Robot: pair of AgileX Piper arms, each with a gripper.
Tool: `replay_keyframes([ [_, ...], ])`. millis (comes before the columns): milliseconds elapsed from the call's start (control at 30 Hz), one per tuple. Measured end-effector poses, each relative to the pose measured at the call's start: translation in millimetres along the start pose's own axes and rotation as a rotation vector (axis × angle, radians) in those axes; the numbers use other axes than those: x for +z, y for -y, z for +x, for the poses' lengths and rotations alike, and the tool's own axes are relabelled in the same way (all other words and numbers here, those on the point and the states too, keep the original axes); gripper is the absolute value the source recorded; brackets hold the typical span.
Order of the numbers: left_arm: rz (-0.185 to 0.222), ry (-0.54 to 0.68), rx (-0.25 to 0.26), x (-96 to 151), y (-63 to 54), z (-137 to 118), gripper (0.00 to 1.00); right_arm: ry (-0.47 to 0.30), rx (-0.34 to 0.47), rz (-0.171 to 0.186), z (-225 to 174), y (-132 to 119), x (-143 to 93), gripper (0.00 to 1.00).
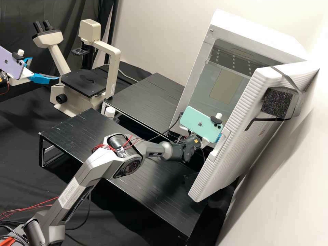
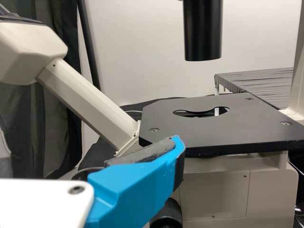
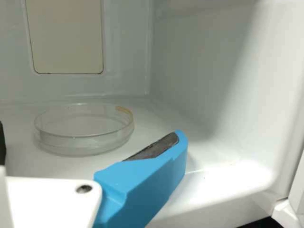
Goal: Take out the petri dish and place it under the microscope.
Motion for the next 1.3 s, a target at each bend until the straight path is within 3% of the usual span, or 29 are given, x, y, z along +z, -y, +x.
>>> replay_keyframes([
  [1300, 0.0, 0.0, 0.0, 0.0, 0.0, 0.0, 1.0, 0.02, -0.027, -0.027, 3.2, 6.9, -7.7, 0.0],
])
